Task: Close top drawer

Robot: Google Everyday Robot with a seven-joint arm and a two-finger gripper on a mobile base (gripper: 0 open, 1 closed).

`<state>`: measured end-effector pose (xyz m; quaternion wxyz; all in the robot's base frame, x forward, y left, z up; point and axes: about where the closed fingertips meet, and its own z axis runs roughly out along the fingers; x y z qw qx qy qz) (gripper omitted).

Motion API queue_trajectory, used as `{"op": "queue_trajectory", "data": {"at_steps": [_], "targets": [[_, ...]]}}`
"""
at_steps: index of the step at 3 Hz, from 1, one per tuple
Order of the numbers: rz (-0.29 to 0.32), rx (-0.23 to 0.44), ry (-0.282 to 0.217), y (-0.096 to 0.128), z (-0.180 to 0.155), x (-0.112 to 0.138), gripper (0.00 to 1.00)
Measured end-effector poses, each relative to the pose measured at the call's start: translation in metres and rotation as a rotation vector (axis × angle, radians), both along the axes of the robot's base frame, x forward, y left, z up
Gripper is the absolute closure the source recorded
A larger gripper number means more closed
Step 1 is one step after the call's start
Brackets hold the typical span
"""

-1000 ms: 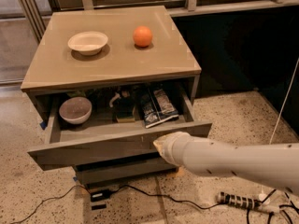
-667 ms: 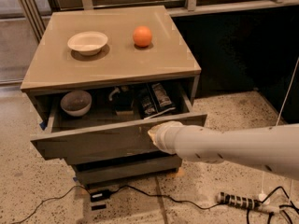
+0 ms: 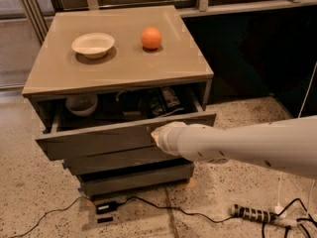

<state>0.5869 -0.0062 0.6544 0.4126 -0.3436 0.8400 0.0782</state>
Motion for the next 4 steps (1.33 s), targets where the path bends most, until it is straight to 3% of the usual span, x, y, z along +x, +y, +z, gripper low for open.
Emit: {"op": "queue_trajectory", "data": {"at_steps": [1, 2, 4], "targets": [[0.000, 0.000, 0.000, 0.000, 0.000, 0.000, 0.19], [0.000, 0.000, 0.000, 0.000, 0.000, 0.000, 0.00], [-0.009, 0.021, -0.024, 0.011, -0.001, 0.011, 0.00]]}}
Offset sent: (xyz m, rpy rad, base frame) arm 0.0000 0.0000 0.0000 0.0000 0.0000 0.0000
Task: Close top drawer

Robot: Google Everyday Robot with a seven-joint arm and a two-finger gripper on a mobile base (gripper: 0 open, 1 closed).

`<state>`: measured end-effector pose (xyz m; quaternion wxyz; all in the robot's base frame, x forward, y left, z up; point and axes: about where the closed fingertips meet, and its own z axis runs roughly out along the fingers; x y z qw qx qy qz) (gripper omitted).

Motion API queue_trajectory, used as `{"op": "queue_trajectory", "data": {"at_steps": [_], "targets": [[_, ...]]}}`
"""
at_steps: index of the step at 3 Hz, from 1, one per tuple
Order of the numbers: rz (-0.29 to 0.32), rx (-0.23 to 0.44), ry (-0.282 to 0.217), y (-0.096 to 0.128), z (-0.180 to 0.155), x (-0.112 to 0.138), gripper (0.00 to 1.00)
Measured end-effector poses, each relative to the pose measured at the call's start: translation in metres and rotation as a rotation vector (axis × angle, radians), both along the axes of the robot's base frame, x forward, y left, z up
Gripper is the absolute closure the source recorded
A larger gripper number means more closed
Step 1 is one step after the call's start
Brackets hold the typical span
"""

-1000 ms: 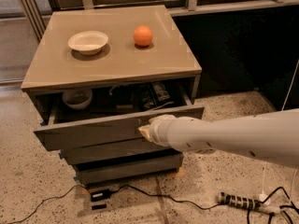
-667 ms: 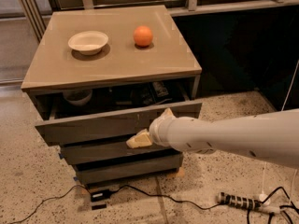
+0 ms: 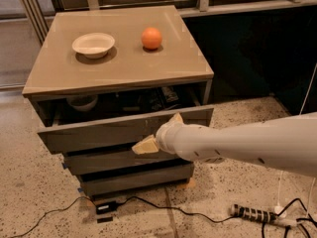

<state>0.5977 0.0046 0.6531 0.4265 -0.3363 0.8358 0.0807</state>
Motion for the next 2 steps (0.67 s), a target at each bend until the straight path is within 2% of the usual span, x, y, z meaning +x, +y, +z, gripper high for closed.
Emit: {"op": "queue_trajectory", "data": {"at_steps": [2], "targets": [[-0.058, 0.051, -0.025, 0.017, -0.019, 0.024, 0.00]]}}
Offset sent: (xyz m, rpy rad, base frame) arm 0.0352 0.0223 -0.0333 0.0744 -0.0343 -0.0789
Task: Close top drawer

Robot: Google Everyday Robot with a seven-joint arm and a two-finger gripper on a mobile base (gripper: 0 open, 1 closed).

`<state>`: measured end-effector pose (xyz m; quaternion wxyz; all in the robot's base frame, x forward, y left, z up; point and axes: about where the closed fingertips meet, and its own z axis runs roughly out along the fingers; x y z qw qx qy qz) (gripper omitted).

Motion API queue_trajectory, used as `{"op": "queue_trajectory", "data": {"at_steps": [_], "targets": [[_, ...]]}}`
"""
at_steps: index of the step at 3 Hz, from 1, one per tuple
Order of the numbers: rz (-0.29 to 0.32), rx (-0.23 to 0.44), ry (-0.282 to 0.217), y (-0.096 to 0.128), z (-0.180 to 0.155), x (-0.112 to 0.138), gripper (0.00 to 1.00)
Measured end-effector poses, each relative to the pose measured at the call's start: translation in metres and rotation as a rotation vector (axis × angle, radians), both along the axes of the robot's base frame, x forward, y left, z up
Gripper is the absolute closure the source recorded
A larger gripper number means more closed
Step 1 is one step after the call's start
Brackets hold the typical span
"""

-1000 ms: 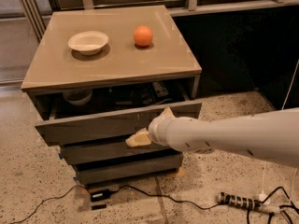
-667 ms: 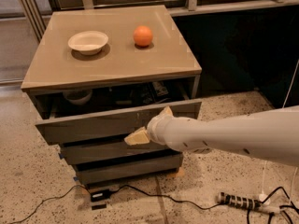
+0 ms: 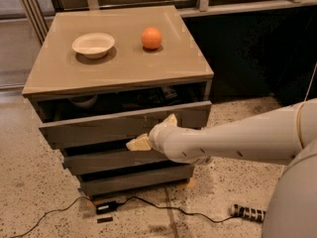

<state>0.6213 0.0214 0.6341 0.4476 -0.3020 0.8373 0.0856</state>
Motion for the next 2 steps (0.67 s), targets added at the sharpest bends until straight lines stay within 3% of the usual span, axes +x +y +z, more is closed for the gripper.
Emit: {"op": "queue_trajectory", "data": {"at_steps": [2], "targets": [[-0.023, 0.015, -0.043, 0.003, -0.004, 0.023, 0.00]]}}
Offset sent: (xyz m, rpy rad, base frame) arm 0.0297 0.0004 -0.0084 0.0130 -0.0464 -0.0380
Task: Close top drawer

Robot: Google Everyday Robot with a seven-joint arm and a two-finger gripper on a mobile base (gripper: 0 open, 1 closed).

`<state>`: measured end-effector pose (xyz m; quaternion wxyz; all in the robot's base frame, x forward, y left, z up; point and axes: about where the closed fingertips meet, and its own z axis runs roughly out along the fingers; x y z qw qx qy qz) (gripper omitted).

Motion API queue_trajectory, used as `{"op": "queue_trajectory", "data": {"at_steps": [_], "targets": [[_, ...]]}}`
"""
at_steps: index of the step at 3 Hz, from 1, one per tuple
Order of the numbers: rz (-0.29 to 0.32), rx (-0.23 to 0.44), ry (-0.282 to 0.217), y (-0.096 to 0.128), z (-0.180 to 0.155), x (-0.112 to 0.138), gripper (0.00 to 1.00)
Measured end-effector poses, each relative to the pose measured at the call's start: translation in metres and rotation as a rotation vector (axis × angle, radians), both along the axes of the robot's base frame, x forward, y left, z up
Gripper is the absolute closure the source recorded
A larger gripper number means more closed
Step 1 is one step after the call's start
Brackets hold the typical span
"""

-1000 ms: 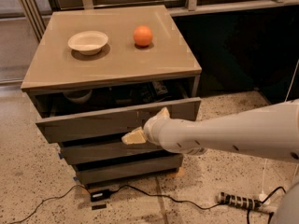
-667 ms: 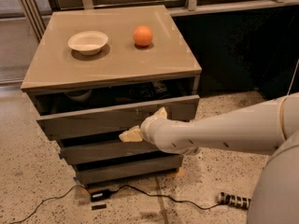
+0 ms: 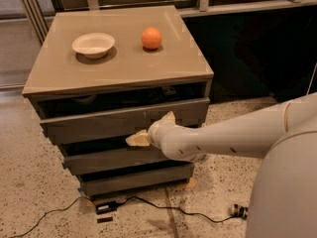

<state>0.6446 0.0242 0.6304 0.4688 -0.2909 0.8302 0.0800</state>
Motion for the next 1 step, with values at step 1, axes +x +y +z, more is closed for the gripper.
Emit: {"op": "queue_trajectory", "data": {"at_steps": [1], "targets": [[0.000, 0.000, 0.000, 0.0000, 0.0000, 0.0000, 0.00]]}}
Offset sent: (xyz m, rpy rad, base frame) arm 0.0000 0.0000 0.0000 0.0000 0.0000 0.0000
